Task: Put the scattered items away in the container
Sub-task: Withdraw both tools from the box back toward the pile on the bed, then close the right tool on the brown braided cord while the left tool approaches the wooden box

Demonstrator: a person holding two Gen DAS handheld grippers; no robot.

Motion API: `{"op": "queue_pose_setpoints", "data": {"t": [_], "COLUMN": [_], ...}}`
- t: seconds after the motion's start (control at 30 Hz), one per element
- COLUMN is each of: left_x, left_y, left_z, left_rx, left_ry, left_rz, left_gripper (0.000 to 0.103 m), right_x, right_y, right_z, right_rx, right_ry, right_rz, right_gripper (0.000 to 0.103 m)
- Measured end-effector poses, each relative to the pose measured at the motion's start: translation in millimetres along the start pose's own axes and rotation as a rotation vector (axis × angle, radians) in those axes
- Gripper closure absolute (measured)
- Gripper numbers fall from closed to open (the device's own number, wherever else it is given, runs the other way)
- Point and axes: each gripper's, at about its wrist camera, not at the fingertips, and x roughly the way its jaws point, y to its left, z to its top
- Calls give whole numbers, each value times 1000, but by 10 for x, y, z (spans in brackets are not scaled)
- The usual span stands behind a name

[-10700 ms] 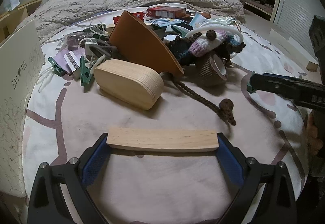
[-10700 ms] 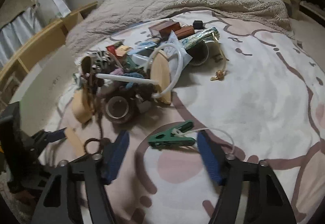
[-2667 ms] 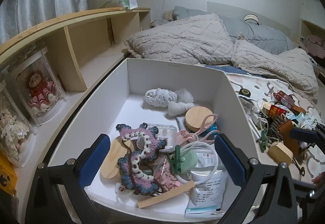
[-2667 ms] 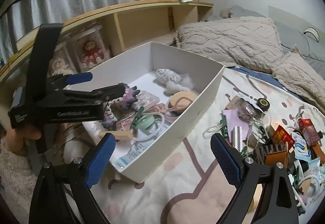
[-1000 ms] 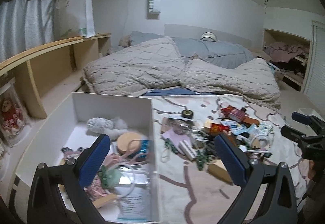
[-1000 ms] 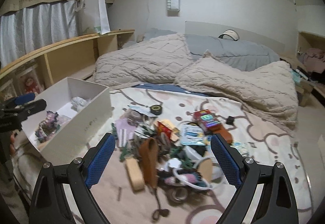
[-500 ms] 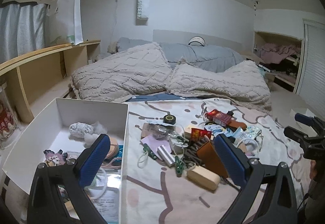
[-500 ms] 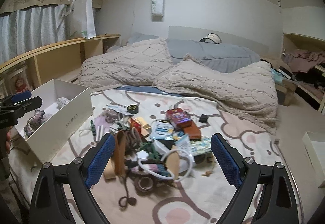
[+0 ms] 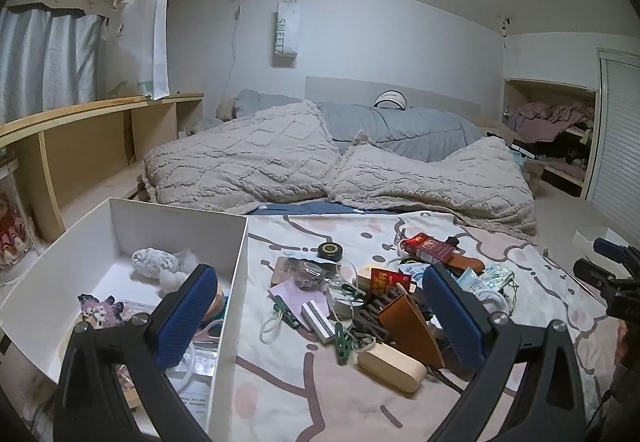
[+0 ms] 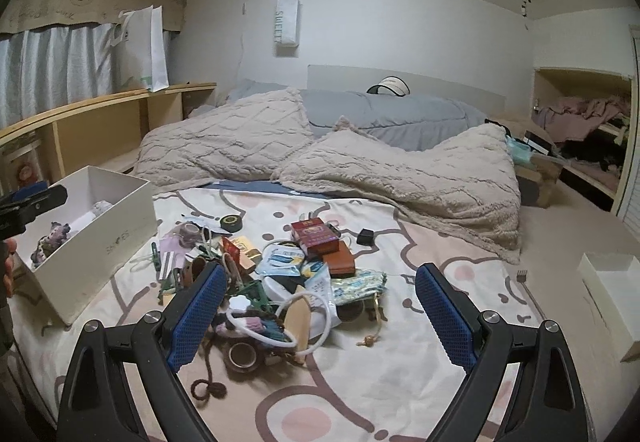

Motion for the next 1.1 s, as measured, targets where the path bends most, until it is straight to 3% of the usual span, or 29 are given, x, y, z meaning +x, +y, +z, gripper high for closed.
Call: {"op": "queue_pose_setpoints", "data": {"t": [0.47,0.83,1.1], "left_x": [131,372,560], "left_y": [-184,-354,-460], "left_z": [-160,-393,-588], "left_rx": [23,45,53], "left_ry": [-21,71,162], "left_rz": [-23,-79,-118], "left_gripper": [0,0,12], "right_x": [135,324,468], "right_y": [-107,-113,14], "right_z": [-185,-370,-546], "right_rx": [58,108,111], "right_ry": [42,126,193], "right_rz": [2,50,109], "right_gripper": [8,8,9]}}
